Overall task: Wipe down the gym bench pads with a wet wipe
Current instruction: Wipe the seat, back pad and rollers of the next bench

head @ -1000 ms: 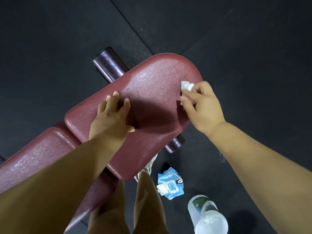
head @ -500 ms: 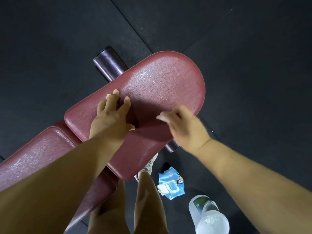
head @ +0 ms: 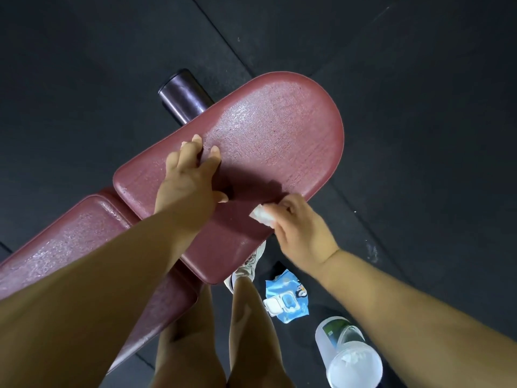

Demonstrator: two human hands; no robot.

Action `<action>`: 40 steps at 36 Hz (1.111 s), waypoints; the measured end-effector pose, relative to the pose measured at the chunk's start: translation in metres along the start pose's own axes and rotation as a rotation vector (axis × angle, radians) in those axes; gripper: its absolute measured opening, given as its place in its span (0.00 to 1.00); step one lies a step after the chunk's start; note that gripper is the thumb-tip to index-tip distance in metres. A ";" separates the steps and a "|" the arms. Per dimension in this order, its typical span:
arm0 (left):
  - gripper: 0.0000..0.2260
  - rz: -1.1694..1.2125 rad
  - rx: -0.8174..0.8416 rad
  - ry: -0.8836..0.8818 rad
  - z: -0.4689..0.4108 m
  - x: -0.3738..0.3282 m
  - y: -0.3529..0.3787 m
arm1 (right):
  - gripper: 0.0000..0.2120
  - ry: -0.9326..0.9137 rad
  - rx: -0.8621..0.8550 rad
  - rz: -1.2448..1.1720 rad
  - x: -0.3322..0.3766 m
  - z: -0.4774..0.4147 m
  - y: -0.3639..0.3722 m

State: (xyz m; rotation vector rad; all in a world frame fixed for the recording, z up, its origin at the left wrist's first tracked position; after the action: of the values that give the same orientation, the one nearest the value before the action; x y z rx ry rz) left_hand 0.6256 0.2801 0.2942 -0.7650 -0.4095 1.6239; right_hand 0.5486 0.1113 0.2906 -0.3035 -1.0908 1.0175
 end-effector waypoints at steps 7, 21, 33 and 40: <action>0.25 0.209 -0.176 0.045 0.017 0.013 -0.002 | 0.18 0.246 -0.327 0.042 -0.034 -0.041 -0.059; 0.35 0.022 0.012 0.042 0.048 0.053 0.037 | 0.19 -0.272 0.109 0.248 0.033 0.007 0.045; 0.36 0.019 0.048 0.046 0.045 0.056 0.034 | 0.16 0.234 -0.287 0.088 0.028 -0.020 0.022; 0.29 0.199 -0.066 0.130 0.052 0.068 0.026 | 0.10 -0.425 0.234 0.230 0.064 0.009 0.080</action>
State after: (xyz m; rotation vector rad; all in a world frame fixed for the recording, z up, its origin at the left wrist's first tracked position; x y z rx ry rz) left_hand 0.5680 0.3485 0.2978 -0.9807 -0.3017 1.7396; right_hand 0.5046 0.2033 0.2803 -0.0200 -1.3203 1.4460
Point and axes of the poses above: each hand's wrist, its own z-axis away from the middle knuckle, its own y-axis out of the palm, x = y × z, the point moved 5 cm from there along -z, towards the middle knuckle, and after that the axes turned 6 degrees about x, right-handed, at the moved point
